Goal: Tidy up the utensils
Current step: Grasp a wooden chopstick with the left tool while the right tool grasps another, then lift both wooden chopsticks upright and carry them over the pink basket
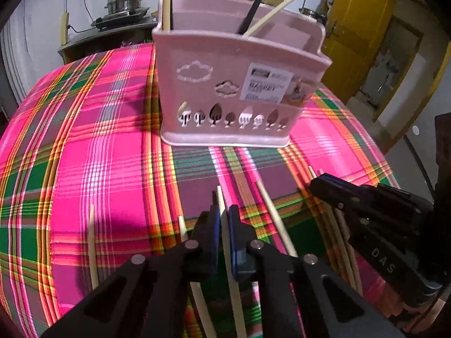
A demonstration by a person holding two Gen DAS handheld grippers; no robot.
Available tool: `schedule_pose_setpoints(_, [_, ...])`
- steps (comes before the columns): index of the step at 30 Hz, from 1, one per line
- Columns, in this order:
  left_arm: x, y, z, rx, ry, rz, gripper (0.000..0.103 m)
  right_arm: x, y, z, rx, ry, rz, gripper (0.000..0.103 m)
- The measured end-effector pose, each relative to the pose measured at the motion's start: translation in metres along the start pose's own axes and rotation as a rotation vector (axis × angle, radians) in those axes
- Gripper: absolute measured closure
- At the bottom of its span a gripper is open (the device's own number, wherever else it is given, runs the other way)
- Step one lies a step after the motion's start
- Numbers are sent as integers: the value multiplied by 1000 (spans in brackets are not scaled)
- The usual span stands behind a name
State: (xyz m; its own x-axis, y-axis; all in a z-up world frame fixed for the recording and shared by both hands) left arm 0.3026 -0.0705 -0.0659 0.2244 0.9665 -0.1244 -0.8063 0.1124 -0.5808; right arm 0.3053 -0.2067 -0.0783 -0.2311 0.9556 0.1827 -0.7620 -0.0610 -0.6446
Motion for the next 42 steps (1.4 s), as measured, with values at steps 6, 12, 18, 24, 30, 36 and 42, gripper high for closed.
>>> schedule_pose_setpoints(6, [-5,-13,31,-61,19,-9,97,5,-11,25,-50,-30,-4,97])
schedule_pose_setpoints(12, [-7,-29,71,-139,40,-13,97,12,-29,59,-125,-60,-3,98])
schedule_pose_setpoints(18, [-12,-42,109,-211,60,-29,97,22,-42,92,-198,-84,7,98])
schedule_pose_setpoints(24, [-15,-50,133,-258,68,-50,97,30,-49,118,-254,-99,24,98])
schedule_pose_setpoints(30, [-20,-54,148,-284,70,-69,97,33,-55,137,-295,-109,37,98])
schedule_pose_setpoints(36, [-16,-63,160,-304,55,-82,97,32,-63,148,-326,-110,42,98])
schedule_pose_setpoints(42, [-10,-73,168,-311,53,-89,97,36,-74,158,-347,-110,61,98])
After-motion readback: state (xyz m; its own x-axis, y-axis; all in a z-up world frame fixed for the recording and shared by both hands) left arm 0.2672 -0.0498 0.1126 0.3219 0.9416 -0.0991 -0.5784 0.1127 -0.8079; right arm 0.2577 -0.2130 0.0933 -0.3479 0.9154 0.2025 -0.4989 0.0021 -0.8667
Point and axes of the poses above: each gripper's, at about its wrist camera, not at the fingertips, and z roughly against the way its jaws point, x to its left, y to its underside, the point moved 8 cm from there along -z, roughly the way its jaws point, and after that the axes turned 4 degrees about -z, right-handed, at the moved point
